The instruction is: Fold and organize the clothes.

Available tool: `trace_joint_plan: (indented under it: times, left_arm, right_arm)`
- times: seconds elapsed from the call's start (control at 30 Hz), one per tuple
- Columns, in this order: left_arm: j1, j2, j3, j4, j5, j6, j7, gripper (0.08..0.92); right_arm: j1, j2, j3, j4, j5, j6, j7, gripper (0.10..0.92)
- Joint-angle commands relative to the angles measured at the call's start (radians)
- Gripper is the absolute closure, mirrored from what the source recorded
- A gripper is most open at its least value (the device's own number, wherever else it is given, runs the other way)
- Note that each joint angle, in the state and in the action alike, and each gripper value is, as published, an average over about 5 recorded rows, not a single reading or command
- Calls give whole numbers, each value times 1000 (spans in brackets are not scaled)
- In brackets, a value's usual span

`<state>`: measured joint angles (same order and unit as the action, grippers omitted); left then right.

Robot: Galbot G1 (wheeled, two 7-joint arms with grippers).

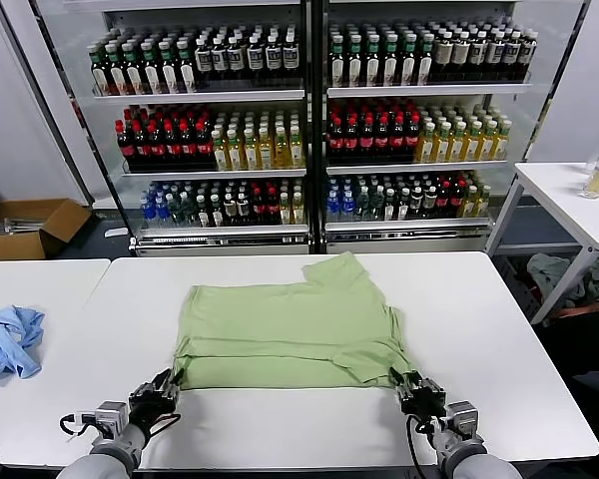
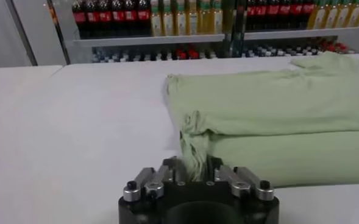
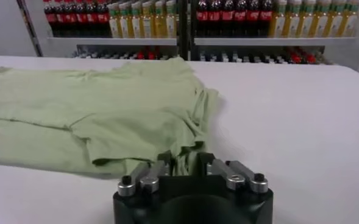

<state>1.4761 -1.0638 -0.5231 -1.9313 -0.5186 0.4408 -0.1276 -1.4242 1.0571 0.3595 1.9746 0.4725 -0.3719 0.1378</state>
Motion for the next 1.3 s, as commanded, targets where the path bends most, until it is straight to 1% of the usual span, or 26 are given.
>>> trace_joint_plan:
  times: [0.03,0.13,0.23,0.37,0.5,0.6,0.7,0.87,1.03,1.13,1.3]
  left_arm:
    - [6,-3,0,-3,-4,17,-4,787]
    - [17,-1,-2,-27,-8,17,-2,869]
    - [44,4,-6,-67,-14,18,-2,910]
    - [120,19,-20,-164,-16,19,-7,915]
    - [228,40,-48,-272,-15,25,-18,915]
    - [298,51,-67,-322,-11,31,-32,915]
    - [337,56,-78,-342,0,39,-46,915]
    - [395,55,-73,-338,49,32,-48,915]
    - [405,46,-70,-332,81,38,-52,912]
    - [399,46,-74,-338,85,49,-60,867]
    - [375,48,-100,-366,79,63,-69,721]
  right_arm:
    - [1,4,-1,-4,0,0,6,869]
    - [-10,-8,15,22,8,-3,-2,889]
    - [-48,-32,46,76,21,-9,-10,889]
    - [-147,-68,114,178,29,-17,-24,889]
    - [-266,-80,195,267,29,-15,-32,889]
    - [-337,-75,224,308,21,-10,-32,889]
    - [-378,-66,227,316,0,-3,-32,889]
    - [-411,-42,209,307,-45,15,-34,889]
    - [-431,-20,195,305,-102,33,-34,883]
    - [-437,-21,201,308,-123,35,-28,831]
    - [-436,-34,237,342,-119,25,-31,685]
